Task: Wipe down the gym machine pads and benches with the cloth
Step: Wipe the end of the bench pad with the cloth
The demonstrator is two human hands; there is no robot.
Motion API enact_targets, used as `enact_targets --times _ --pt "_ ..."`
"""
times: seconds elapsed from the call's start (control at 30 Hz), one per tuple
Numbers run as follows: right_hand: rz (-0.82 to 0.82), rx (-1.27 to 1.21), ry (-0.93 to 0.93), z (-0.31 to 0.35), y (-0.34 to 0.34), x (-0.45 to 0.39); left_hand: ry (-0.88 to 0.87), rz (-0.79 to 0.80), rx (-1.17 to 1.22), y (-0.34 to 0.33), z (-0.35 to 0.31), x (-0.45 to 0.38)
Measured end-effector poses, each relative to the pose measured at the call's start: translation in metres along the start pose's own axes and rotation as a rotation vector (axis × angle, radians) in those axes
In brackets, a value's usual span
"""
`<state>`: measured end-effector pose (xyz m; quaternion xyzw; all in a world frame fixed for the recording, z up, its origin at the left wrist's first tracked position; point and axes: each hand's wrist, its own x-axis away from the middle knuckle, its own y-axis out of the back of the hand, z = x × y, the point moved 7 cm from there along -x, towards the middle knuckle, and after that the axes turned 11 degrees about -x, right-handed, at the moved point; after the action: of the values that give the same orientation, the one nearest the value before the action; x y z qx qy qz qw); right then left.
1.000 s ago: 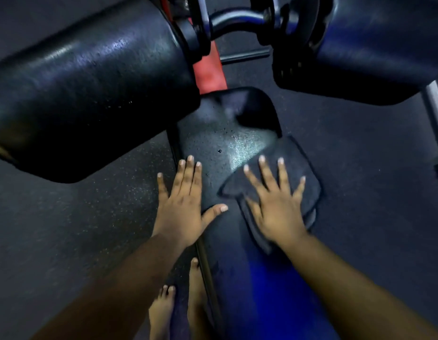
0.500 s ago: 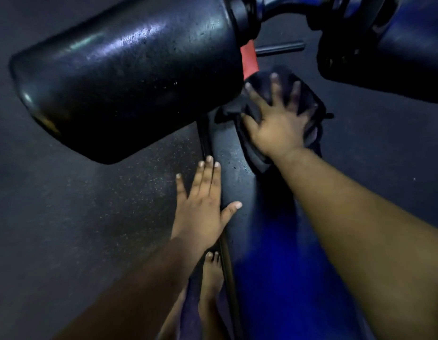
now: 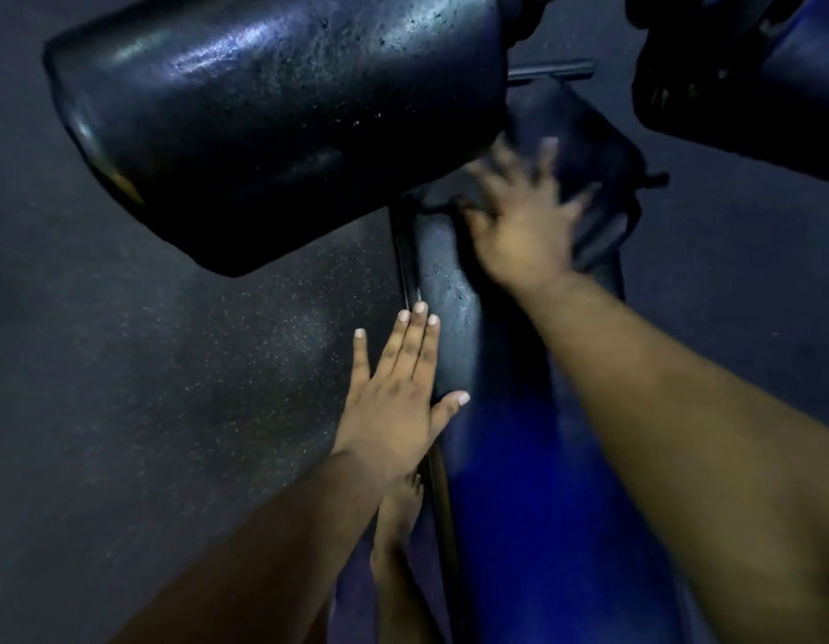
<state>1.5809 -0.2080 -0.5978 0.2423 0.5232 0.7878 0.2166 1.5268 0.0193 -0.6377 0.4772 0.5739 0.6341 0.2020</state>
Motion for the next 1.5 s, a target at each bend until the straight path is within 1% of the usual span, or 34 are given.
enact_targets --times 0.03,0.1,0.13,0.17,0.2,0.23,0.33,0.37,0.43,0.5,0.57,0.63,0.73,0.8,0.83,0.9,1.0,1.03,1.07,1.1,1.17,1.27,1.3,1.33,1.37,1.43,1.5 --pt "0.067 0.024 0.112 0.026 -0.010 0.006 0.004 0.002 0.004 0.000 -0.002 -0.001" --pt "0.289 0.117 0.415 0.072 -0.038 0.025 0.009 0.020 0.008 -0.002 -0.001 0.001" --pt "0.343 0.161 0.529 0.078 -0.043 0.033 0.008 0.025 0.006 -0.002 -0.001 0.002" --pt "0.324 0.171 0.584 0.072 -0.039 0.033 0.008 0.020 -0.002 -0.001 -0.001 0.003" --pt "0.268 0.152 0.573 0.057 -0.031 0.028 0.009 0.015 -0.009 0.000 0.000 0.004" --pt "0.211 0.116 0.503 0.036 -0.021 0.022 0.007 0.018 -0.015 0.002 0.002 0.006" --pt "0.082 -0.049 0.159 -0.038 0.007 0.030 -0.023 0.066 -0.009 0.004 0.006 0.007" --pt "0.065 -0.096 0.092 -0.050 0.014 0.045 -0.030 0.075 0.004 0.005 0.007 0.007" --pt "0.072 -0.105 0.049 -0.059 0.016 0.093 -0.038 0.072 0.028 0.005 0.008 0.007" --pt "0.132 -0.063 0.076 -0.054 0.005 0.151 -0.016 0.058 0.051 0.005 0.006 0.008" --pt "0.202 0.042 0.113 -0.053 -0.005 0.180 -0.017 0.056 0.055 0.003 0.000 0.009" --pt "0.214 0.138 0.064 -0.061 -0.005 0.150 -0.047 0.059 0.039 0.004 -0.004 0.008" --pt "0.124 0.088 -0.072 -0.057 -0.003 0.068 -0.068 0.078 0.000 0.012 0.002 -0.004" --pt "0.075 0.057 -0.117 -0.051 -0.002 0.041 -0.072 0.116 -0.005 0.015 0.005 -0.011" --pt "0.061 0.048 -0.099 -0.047 -0.002 0.044 -0.069 0.119 -0.004 0.017 0.006 -0.011" --pt "0.065 0.054 0.012 -0.039 -0.002 0.081 -0.060 0.123 0.011 0.021 0.005 -0.010" --pt "0.188 0.089 0.201 -0.032 -0.016 0.182 -0.040 0.123 0.039 0.023 0.007 0.002" --pt "0.211 0.097 0.222 -0.030 -0.022 0.205 -0.025 0.128 0.044 0.020 0.010 0.008" --pt "0.220 0.107 0.231 -0.028 -0.027 0.211 -0.012 0.132 0.054 0.013 0.011 0.015" --pt "0.226 0.114 0.242 -0.024 -0.029 0.196 -0.001 0.130 0.061 0.006 0.012 0.021" --pt "0.174 0.106 0.243 -0.002 -0.034 0.132 0.025 0.098 0.048 -0.005 0.016 0.030" --pt "0.114 0.056 0.153 0.034 -0.034 0.041 0.052 0.073 0.005 -0.009 0.023 0.030" --pt "0.108 0.053 0.142 0.041 -0.034 0.034 0.069 0.079 0.005 -0.006 0.026 0.029" --pt "0.107 0.051 0.169 0.046 -0.034 0.039 0.089 0.081 0.009 -0.001 0.028 0.027" --pt "0.111 0.064 0.228 0.049 -0.033 0.059 0.100 0.082 0.008 0.004 0.029 0.027" --pt "0.130 0.105 0.354 0.047 -0.037 0.127 0.092 0.128 -0.004 0.005 0.027 0.035" --pt "0.216 0.146 0.447 0.040 -0.047 0.195 0.080 0.216 -0.011 -0.002 0.024 0.056"
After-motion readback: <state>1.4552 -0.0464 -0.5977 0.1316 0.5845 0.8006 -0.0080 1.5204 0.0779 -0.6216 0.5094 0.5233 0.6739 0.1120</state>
